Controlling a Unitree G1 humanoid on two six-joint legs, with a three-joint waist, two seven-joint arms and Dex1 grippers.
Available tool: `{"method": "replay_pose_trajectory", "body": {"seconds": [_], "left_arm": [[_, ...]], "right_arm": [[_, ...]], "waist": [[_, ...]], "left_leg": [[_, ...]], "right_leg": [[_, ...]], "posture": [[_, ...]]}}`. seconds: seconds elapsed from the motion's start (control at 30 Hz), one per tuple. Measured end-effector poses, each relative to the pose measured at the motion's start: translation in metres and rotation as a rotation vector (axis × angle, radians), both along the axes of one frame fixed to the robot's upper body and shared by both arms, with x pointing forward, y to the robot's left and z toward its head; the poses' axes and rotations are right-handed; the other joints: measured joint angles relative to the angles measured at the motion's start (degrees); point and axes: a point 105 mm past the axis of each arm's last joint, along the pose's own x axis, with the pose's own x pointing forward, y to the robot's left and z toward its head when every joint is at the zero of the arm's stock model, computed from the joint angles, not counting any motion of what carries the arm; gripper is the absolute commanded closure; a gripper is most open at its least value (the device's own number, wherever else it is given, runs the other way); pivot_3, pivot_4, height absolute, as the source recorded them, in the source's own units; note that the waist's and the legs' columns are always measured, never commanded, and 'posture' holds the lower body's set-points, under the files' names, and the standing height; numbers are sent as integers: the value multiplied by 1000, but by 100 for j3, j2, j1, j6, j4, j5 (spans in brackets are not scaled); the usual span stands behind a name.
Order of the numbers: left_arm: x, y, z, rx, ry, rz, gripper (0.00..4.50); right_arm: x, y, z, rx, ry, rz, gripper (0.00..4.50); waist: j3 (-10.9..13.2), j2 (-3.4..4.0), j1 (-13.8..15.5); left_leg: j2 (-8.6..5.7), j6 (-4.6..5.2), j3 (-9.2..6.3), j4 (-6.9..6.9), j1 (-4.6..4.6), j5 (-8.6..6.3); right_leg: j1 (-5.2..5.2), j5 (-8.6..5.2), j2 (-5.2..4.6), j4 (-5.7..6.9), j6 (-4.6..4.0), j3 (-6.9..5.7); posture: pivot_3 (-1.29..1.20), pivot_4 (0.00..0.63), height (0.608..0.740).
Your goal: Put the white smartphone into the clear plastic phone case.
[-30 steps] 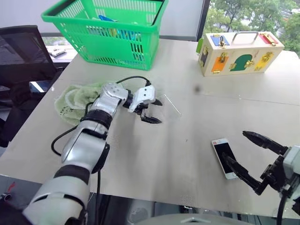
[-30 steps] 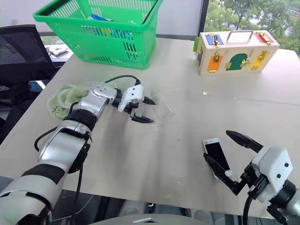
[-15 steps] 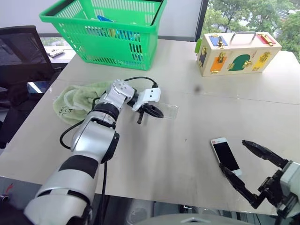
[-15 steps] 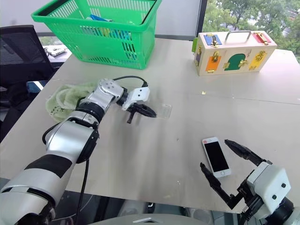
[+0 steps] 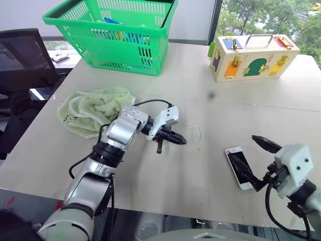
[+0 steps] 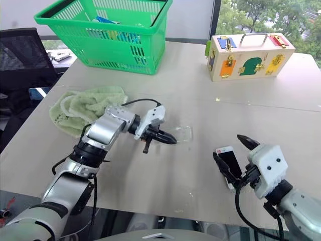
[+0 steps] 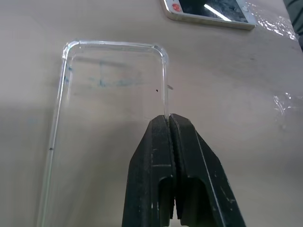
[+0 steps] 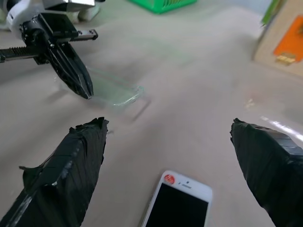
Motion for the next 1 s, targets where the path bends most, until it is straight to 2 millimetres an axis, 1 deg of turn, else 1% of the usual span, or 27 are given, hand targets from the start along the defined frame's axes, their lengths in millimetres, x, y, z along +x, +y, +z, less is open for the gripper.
{"method": "replay_pose_trajectory", "body": {"seconds": [0.07,0.13,0.23,0.33,0.4,0.5,0.57,0.7,0.87,0.97,1.0], "left_arm": [[-3,-1,2,1,-4,-7,4476],[-4,-1,1,11,-13,-7,4476],[-6,1,-1,25,-22,-16,4476],[-12,-1,-5,21,-36,-48,4476],[-16,-4,-8,24,-59,-88,4476],[-18,-11,-10,16,-102,-141,4476],[-18,-18,-16,21,-115,-159,4476],[-19,-31,-22,29,-120,-187,4476],[-18,-43,-22,20,-131,-214,4476],[-19,-52,-23,3,-121,-233,3713],[-19,-53,-23,-1,-119,-231,3322]], "right_arm": [[12,-19,-2,-23,33,30,0],[23,-37,1,-57,60,92,0],[38,-56,18,-99,69,235,0],[44,-69,31,-118,86,327,0],[45,-70,38,-126,99,398,0],[45,-67,38,-130,114,437,0],[44,-65,34,-116,120,431,0],[34,-58,18,-113,153,436,0],[30,-56,15,-134,150,428,0],[31,-55,17,-134,140,405,0],[32,-55,17,-127,137,386,0]], "waist": [[0,1,-7],[2,5,-13],[5,10,-15],[7,13,-8],[7,15,7],[7,15,15],[7,15,27],[7,15,45],[6,17,25],[6,17,11],[6,17,8]], "left_leg": [[-6,2,0,8,-1,0],[-11,10,8,18,-1,-5],[-10,13,7,24,-1,-7],[-7,13,5,23,-3,-7],[-7,13,5,24,-6,-7],[-8,14,9,25,-9,-8],[-9,17,10,31,-13,-9],[-9,22,8,48,-18,-12],[-6,26,12,67,-17,-15],[-6,27,14,69,-17,-15],[-5,27,13,69,-17,-15]], "right_leg": [[1,1,7,-1,1,21],[3,7,11,-1,10,39],[3,8,28,0,9,58],[2,9,35,-1,6,58],[2,20,35,-2,-12,58],[2,20,30,-5,-12,61],[2,21,25,-5,-10,61],[2,16,26,-2,6,60],[3,24,27,2,31,71],[3,31,27,2,31,76],[3,32,29,2,31,75]], "posture": [[0,150,740],[0,150,740],[0,150,740],[0,150,740],[0,150,740],[0,150,740],[0,150,740],[0,150,740],[0,150,740],[0,150,740],[0,150,740]]}}
